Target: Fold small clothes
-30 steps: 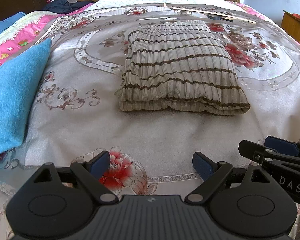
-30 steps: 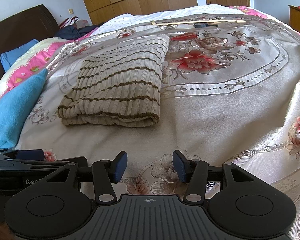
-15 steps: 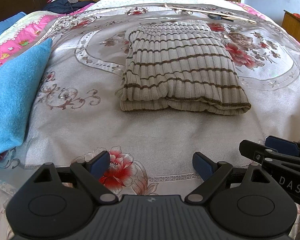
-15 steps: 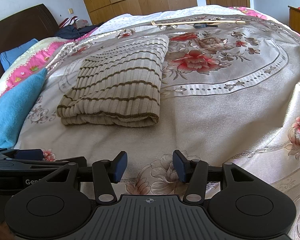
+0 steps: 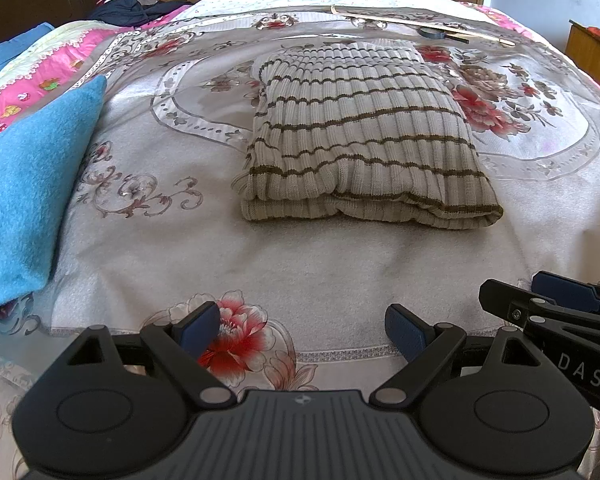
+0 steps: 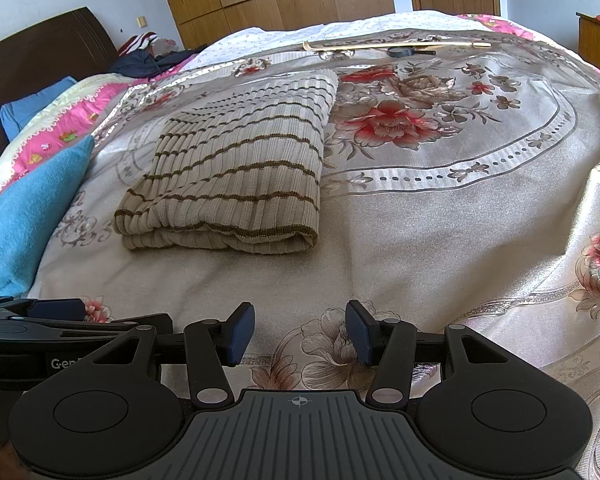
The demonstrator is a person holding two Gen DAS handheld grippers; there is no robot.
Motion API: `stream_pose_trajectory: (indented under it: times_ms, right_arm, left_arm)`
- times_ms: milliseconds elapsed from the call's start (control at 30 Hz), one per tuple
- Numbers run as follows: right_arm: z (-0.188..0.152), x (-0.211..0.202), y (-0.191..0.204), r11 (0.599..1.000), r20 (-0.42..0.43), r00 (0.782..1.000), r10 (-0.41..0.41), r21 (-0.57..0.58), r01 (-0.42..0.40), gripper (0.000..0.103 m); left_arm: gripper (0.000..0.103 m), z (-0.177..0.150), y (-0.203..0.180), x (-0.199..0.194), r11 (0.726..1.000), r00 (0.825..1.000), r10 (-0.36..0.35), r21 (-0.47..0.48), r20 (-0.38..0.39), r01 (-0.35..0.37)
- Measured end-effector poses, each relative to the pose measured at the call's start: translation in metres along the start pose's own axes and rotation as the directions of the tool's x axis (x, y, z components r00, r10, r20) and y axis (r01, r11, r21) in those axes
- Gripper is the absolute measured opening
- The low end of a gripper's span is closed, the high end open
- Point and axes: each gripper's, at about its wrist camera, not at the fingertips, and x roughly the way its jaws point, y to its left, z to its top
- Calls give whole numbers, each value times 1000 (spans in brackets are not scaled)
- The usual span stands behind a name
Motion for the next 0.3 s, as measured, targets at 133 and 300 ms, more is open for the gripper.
stream_pose_trajectory:
  times_ms: [133,300]
  right_arm:
    - [0,0,0,1000,0,1000,-1,-1,1,50]
    - [0,0,1,1000,0,1000,-1,-1,1,50]
  left_arm:
    - [99,-1,0,0,1000,1000,0,-1,-2,0]
    - [99,-2,3,0,1000,1000,2,-3,-4,-2]
